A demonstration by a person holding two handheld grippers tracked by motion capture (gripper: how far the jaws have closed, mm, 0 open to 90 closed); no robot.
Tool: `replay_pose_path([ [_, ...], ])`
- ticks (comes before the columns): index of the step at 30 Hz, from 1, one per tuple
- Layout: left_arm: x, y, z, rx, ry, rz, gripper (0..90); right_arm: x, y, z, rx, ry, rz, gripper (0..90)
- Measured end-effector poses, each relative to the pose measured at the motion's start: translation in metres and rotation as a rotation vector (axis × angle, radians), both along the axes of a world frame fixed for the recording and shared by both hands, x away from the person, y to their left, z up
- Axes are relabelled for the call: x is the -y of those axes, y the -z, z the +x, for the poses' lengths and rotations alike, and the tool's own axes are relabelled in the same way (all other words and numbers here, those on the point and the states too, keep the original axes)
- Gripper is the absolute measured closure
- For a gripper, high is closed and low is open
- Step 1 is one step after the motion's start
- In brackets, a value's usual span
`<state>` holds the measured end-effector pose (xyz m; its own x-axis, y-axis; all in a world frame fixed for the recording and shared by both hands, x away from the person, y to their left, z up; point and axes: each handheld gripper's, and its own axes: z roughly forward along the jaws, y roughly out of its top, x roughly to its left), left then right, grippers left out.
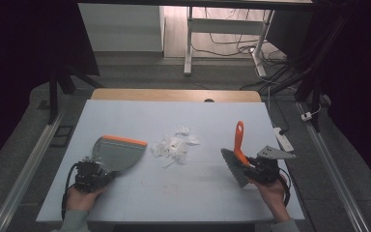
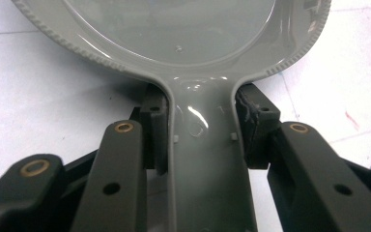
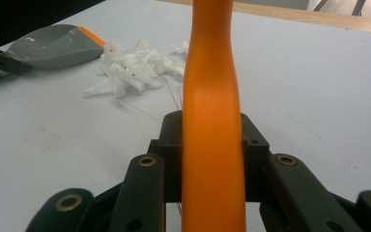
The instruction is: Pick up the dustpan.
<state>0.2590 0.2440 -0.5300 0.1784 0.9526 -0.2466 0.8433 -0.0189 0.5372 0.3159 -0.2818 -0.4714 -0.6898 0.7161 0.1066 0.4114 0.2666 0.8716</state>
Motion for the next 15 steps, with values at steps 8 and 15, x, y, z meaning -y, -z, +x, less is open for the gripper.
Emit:
replay_pose_path([
  [8,-0.012,-0.001,-0.002,0.028,0.036,-0.003,61.6,0.001,0.0,0.001,0.0,0.001,0.013,69.7],
  [15,-0.025,-0.005,-0.005,0.088,0.03,-0.031,61.7,-0.003,0.0,0.005,0.0,-0.008,0.033,69.7],
])
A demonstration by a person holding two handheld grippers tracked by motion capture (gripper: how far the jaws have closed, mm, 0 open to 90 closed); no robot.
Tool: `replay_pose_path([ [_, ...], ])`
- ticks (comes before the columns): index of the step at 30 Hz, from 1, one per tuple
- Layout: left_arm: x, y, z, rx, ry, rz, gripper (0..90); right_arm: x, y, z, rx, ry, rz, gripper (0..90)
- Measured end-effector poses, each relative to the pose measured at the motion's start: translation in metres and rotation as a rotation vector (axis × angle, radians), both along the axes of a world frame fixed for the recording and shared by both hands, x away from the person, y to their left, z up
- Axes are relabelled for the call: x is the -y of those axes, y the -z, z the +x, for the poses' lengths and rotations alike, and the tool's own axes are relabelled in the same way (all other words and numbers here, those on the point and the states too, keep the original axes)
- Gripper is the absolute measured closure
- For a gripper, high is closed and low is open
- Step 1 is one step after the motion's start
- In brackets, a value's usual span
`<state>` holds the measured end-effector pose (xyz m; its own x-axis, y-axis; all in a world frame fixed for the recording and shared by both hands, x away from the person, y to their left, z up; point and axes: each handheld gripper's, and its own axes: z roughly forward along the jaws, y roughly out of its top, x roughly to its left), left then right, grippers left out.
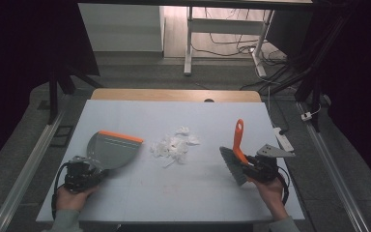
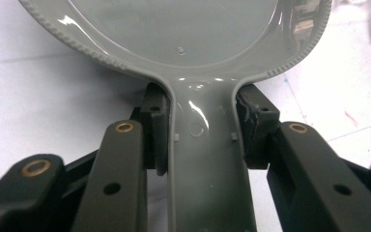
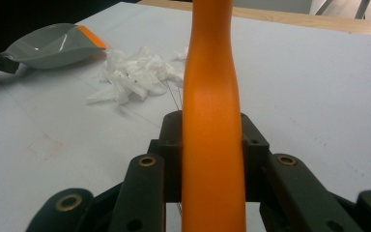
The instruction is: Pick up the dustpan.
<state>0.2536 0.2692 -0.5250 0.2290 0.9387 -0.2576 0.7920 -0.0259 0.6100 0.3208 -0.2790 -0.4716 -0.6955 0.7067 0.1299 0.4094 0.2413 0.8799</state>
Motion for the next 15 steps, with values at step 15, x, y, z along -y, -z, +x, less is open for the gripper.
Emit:
replay_pose_path([
  [15,-0.011,-0.012,0.005,0.104,0.067,-0.081,61.6,0.008,-0.004,0.004,0.004,0.021,0.04,69.7],
])
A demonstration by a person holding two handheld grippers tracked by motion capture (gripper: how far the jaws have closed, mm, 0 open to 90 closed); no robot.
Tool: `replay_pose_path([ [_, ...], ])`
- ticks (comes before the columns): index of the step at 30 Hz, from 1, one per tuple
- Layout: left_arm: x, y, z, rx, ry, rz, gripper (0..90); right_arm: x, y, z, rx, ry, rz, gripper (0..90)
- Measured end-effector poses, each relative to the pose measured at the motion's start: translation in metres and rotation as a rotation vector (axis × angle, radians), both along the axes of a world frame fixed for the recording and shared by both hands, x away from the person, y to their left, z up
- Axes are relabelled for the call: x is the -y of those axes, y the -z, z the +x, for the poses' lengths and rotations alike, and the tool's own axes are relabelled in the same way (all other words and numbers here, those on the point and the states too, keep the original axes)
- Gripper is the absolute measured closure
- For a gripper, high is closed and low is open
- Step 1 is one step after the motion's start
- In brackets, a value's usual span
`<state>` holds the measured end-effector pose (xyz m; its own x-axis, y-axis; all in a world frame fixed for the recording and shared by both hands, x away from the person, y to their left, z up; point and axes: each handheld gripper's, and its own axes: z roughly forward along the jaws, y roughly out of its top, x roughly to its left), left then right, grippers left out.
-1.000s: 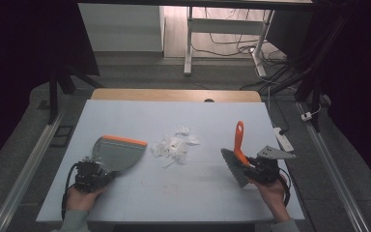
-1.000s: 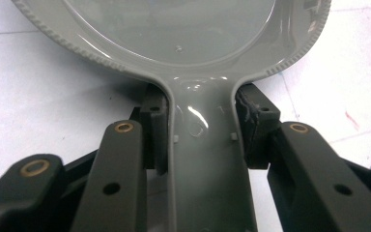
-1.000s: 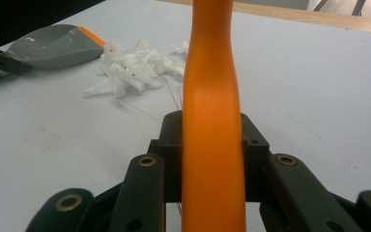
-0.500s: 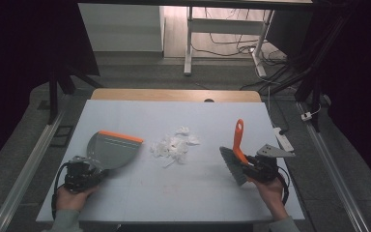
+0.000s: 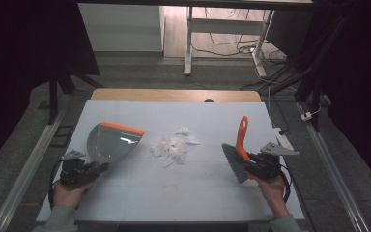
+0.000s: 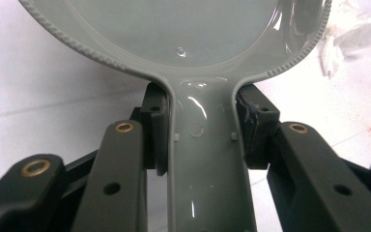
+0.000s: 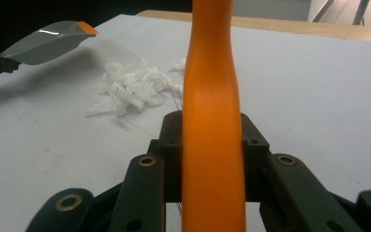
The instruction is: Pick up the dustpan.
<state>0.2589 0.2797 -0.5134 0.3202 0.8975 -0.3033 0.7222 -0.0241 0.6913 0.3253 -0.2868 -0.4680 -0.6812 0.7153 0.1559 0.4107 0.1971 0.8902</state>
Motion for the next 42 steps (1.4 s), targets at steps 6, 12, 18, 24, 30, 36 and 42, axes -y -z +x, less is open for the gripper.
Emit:
replay_pose_path([
  [6,0.002,0.0,0.002,0.033,0.053,-0.012,61.6,0.006,-0.001,0.0,0.002,0.029,0.008,69.7],
  [12,0.003,-0.002,0.002,0.058,0.08,-0.035,61.6,0.007,-0.005,0.002,0.015,0.042,0.023,69.7],
  [18,0.006,-0.013,-0.003,0.09,0.11,-0.019,61.6,0.006,-0.003,0.002,0.011,0.031,0.027,69.7],
  [24,0.005,-0.025,-0.009,0.149,0.157,-0.028,61.6,0.006,-0.004,0.002,0.01,0.027,0.037,69.7],
  [30,0.004,-0.025,-0.009,0.165,0.192,-0.017,61.6,0.004,-0.002,0.0,-0.001,0.028,0.036,69.7],
  [36,0.008,-0.031,-0.016,0.175,0.247,0.015,61.6,-0.004,-0.008,-0.005,0.025,0.014,0.015,69.7],
  [42,0.017,-0.04,-0.021,0.18,0.33,0.048,61.6,-0.009,-0.005,0.002,0.009,0.009,0.01,69.7],
])
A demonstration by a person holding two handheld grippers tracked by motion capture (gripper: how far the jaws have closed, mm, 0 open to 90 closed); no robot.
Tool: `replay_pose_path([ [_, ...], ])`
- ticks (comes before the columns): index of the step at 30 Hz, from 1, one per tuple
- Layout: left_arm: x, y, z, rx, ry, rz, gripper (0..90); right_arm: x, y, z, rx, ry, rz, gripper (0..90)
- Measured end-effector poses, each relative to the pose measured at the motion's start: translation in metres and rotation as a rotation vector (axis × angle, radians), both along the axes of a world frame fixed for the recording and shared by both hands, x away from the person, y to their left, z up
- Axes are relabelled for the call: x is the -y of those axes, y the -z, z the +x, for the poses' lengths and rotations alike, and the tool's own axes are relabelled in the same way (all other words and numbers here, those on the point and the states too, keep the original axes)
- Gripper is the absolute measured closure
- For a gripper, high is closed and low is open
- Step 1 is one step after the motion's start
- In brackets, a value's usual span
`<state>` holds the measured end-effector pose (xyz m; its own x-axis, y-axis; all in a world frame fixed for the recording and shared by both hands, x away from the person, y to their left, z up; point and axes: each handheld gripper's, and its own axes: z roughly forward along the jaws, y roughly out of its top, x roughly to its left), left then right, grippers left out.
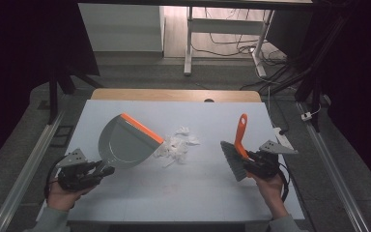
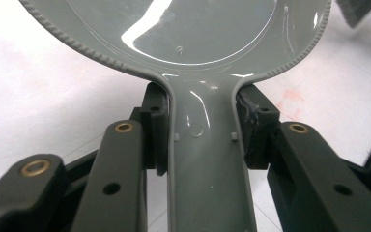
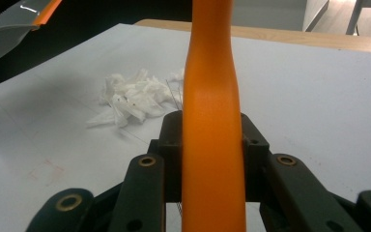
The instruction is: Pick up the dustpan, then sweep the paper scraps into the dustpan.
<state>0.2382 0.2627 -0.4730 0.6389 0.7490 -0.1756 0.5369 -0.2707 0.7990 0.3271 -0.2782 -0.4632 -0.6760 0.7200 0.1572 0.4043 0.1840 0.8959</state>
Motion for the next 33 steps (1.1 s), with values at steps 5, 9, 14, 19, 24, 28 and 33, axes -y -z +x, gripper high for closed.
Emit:
replay_pose_path([
  [5,0.001,0.002,-0.003,-0.011,0.017,0.02,61.6,-0.006,0.003,0.003,-0.011,-0.011,-0.007,69.7],
  [9,0.007,-0.003,-0.009,-0.006,0.049,0.042,61.6,-0.011,0.001,0.002,0.006,-0.024,-0.003,69.7],
  [14,0.009,0.001,-0.01,-0.021,0.074,0.059,61.6,-0.016,-0.001,0.005,0.017,-0.032,0.003,69.7],
  [19,0.006,0.003,-0.02,-0.028,0.087,0.069,61.6,-0.023,-0.005,0.011,0.028,-0.024,0.0,69.7],
  [24,0.005,0.005,-0.023,-0.037,0.107,0.094,61.6,-0.035,-0.004,0.02,0.024,-0.035,-0.013,69.7],
  [28,0.001,0.008,-0.022,-0.049,0.117,0.124,61.6,-0.046,-0.001,0.024,0.018,-0.041,-0.029,69.7],
  [33,-0.005,0.01,-0.022,-0.064,0.114,0.116,61.6,-0.056,0.0,0.031,0.003,-0.037,-0.011,69.7],
])
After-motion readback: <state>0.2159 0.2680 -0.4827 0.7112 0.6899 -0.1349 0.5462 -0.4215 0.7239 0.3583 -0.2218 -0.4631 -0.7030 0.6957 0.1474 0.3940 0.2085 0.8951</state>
